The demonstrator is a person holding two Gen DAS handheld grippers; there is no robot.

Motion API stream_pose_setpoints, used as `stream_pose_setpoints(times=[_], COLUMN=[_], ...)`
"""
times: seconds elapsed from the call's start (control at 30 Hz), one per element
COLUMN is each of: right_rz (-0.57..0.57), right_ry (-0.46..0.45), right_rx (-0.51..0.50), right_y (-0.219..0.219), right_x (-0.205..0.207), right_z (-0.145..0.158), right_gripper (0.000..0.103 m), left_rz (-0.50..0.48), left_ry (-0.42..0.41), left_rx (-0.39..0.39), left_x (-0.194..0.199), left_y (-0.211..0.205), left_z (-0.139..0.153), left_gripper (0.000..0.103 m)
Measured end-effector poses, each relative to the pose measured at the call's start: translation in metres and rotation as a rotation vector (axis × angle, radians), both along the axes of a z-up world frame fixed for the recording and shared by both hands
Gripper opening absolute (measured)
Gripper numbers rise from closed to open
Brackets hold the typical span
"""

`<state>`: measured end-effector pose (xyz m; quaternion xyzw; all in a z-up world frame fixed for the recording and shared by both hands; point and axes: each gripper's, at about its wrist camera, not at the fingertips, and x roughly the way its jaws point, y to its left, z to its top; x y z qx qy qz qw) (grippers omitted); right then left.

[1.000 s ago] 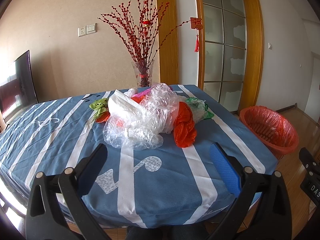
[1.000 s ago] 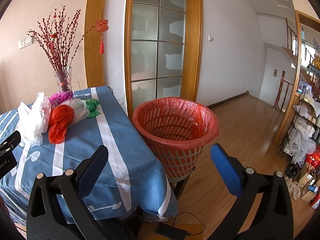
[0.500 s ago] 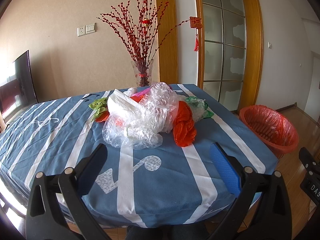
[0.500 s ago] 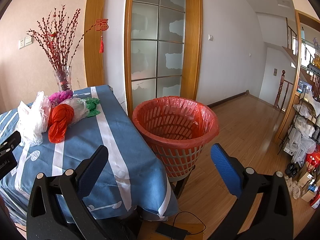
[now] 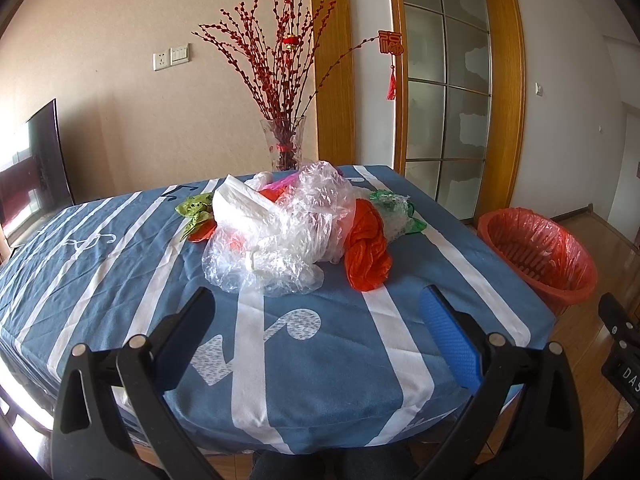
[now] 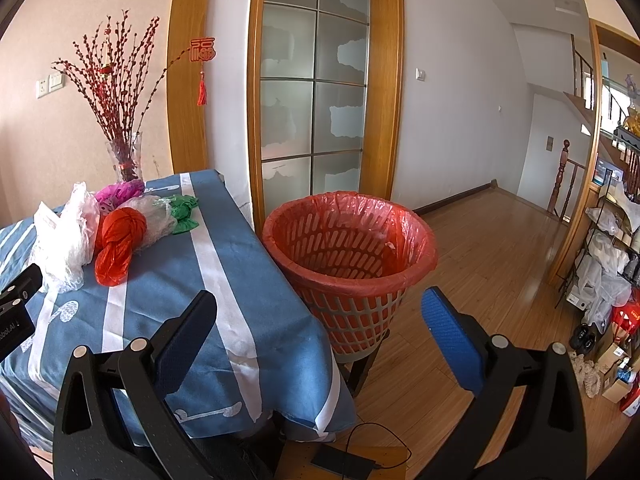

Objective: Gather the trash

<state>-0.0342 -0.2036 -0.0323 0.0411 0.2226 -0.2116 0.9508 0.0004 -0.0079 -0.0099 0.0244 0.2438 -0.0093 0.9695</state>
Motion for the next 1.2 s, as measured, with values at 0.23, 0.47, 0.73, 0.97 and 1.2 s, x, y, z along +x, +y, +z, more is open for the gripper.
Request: stream_pose_setpoints(times=[0.23,0.47,0.73,0.97,1.2], right_rz=[0.0,0.0,-0.001,0.053,0.213], right_ry=[0.001,0.002,0.003,-0.024,-0.038], right_rx=[0.0,0.0,0.008,0.036,0.082], right_y=[0.0,0.0,-0.003,0.003,0.028], right_x=[0.0,0.0,-0.001,0.005,0.035], right_z=[0.001,0.001,-0.004,0.004,0.019], right_gripper=[0.101,0.101,0.101,0.101,0.101], left_rz=[0.0,-0.002,0.002,0.031,0.128], left_ry=[0.001,0.003,0.008,0.012,0.02], left_rx=[0.001,0.0,0.0,0.006,-0.005], left_x=[0.0,0.0,0.0,0.006,0.016], left_y=[-0.001,0.001,0.002,0.013,0.053], left_z=[0.0,0.0,-0.004,-0.004,-0.004], left_gripper=[0.099,0.099,0.099,0.099,0.099])
